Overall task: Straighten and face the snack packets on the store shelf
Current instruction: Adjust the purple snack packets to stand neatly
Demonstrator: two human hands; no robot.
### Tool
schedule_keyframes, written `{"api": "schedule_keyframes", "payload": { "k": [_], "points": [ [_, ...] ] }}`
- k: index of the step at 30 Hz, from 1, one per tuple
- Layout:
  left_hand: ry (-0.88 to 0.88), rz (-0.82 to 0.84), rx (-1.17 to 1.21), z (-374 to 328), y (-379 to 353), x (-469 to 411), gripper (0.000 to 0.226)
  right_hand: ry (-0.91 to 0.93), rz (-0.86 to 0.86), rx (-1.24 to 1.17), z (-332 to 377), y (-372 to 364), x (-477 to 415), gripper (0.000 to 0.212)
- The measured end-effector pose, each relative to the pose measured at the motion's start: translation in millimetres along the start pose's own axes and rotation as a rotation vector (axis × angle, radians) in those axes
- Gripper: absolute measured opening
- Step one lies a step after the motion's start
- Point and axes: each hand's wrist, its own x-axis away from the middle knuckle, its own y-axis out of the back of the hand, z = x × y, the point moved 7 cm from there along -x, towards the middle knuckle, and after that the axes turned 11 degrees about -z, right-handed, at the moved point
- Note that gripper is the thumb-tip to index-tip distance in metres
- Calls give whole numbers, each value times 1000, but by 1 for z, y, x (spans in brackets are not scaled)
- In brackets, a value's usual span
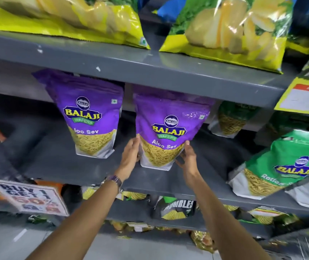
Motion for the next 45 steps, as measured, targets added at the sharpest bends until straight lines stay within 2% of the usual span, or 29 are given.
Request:
{"api": "schedule_keyframes", "payload": {
  "k": [3, 6, 14, 19, 23, 24, 26, 28, 29, 31, 33, 34, 36, 38, 41, 43, 45],
  "points": [
    [-1, 26, -4, 2, 4, 6, 17, 12, 4, 28, 0, 6, 10, 38],
    [5, 18, 13, 6, 8, 16, 15, 12, -2, 57, -1, 13, 24, 30],
    [-1, 19, 17, 14, 16, 42, 22, 19, -18, 108, -5, 28, 50, 34],
    [-29, 19, 25, 15, 19, 48, 28, 0, -33, 104, -12, 30, 49, 45],
    [-8, -7, 51, 18, 20, 46, 25, 14, -73, 72, -11, 26, 55, 39],
    [-7, -15, 54, 18, 20, 46, 23, 54, -128, 62, -9, 26, 60, 36],
    [-52, -56, 78, 14, 25, 47, 21, 216, -381, 69, -5, 36, 75, 37],
    [-213, -177, 126, -4, 46, 48, 27, 428, -636, 96, 0, 43, 104, 42],
    [-313, -253, 163, -15, 61, 47, 26, 505, -672, 80, 2, 37, 120, 40],
    [-479, -404, 237, -34, 100, 42, 20, 616, -567, 69, -1, 8, 146, 31],
    [-552, -560, 337, -45, 140, 30, 23, 664, -315, 124, -7, -37, 161, 24],
    [-552, -635, 387, -47, 157, 21, 28, 643, -149, 172, -12, -65, 162, 25],
    [-461, -737, 432, -51, 184, 0, 38, 488, 146, 268, -26, -119, 151, 38],
    [-331, -701, 380, -54, 195, -21, 43, 275, 230, 274, -35, -151, 132, 50],
    [-241, -509, 90, -54, 193, -49, 49, 64, 210, 197, -28, -182, 99, 64],
    [-158, -390, 72, -51, 186, -55, 55, -8, 195, 128, -24, -194, 82, 58],
    [-123, -335, 88, -40, 192, -70, 73, -51, 183, 98, -29, -205, 70, 33]
  ]
}}
